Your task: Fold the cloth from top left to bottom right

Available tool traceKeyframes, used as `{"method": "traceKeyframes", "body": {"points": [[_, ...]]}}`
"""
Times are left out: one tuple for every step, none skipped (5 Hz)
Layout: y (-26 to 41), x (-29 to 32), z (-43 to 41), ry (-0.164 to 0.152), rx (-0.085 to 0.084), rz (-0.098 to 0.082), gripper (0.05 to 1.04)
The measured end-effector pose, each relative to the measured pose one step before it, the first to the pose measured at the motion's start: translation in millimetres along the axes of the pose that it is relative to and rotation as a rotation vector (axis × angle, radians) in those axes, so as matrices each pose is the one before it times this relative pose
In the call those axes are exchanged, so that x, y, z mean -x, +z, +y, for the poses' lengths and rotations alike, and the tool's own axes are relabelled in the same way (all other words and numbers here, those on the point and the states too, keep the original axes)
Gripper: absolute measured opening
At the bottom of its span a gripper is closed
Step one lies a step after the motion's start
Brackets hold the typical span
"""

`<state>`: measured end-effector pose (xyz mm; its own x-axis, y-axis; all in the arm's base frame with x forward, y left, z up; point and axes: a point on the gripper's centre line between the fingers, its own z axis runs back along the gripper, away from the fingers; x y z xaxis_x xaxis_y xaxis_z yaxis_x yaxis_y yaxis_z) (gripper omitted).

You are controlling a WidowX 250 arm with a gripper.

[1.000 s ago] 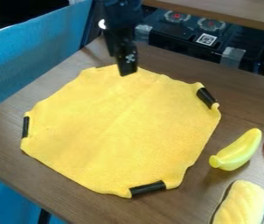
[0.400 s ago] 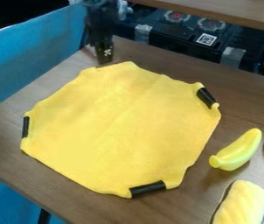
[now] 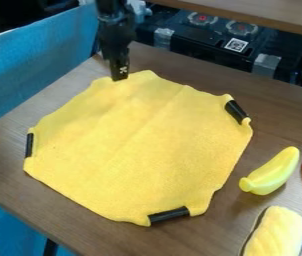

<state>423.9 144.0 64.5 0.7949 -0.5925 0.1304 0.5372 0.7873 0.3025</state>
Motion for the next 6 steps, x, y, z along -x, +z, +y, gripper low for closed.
{"method": "traceKeyframes", "body": {"points": [[-10.19,1.15,5.56,-0.0008,-0.0415,0.0139,0.999],[-9.07,-3.38,7.58,0.03,-0.0148,0.0214,0.999],[-11.02,-3.89,5.91,0.027,0.0015,0.03,0.999],[-5.33,-4.95,0.9,0.0086,0.0022,0.0107,0.999],[-6.7,-1.01,-1.98,0.0136,0.0169,0.0134,0.952],[-3.27,2.76,0.48,0.0126,-0.0078,0.0181,0.672]]}}
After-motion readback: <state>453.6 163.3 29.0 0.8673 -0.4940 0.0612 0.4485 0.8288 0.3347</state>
